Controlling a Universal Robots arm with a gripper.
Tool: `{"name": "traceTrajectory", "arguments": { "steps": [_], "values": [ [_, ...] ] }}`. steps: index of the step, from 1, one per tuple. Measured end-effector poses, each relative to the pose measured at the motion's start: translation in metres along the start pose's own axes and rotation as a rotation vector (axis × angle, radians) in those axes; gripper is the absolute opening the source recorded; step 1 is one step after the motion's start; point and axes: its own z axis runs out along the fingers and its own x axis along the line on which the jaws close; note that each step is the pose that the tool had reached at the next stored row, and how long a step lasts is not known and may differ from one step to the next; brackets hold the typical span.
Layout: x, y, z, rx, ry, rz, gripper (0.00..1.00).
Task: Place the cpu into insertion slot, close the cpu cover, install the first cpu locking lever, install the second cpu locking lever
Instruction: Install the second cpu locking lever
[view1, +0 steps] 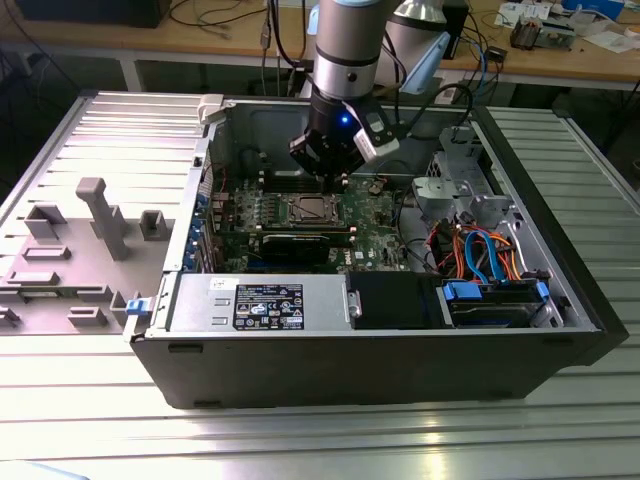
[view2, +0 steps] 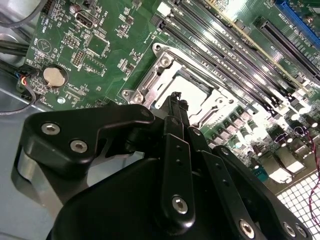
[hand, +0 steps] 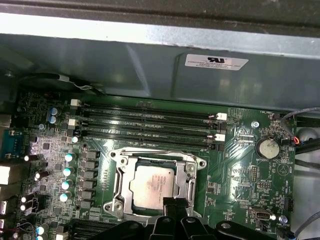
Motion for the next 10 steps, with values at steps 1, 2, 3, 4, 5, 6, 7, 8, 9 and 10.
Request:
{"name": "traceTrajectory", "arguments": {
  "steps": [1, 2, 3, 4, 5, 6, 7, 8, 9, 10],
  "values": [
    [0.0000, -0.0001, 0.0000, 0.0000, -0.0001, 0.000, 0.11],
    [0.0001, -0.0004, 0.0000, 0.0000, 0.0000, 0.000, 0.11],
    [0.0001, -0.0006, 0.0000, 0.0000, 0.0000, 0.000, 0.11],
    [0.0001, -0.0010, 0.0000, 0.0001, 0.0000, 0.000, 0.11],
    [0.0001, -0.0014, 0.0001, 0.0000, -0.0001, 0.000, 0.11],
    [0.0002, -0.0015, 0.0001, 0.0001, 0.0000, 0.000, 0.11],
    [0.0002, -0.0018, 0.0002, 0.0000, 0.0000, 0.000, 0.11],
    [0.0002, -0.0019, 0.0002, 0.0001, 0.0000, 0.000, 0.11],
    [0.0002, -0.0020, 0.0003, 0.0000, 0.0000, 0.000, 0.11],
    [0.0002, -0.0021, 0.0003, 0.0001, 0.0001, 0.000, 0.11]
  ]
}}
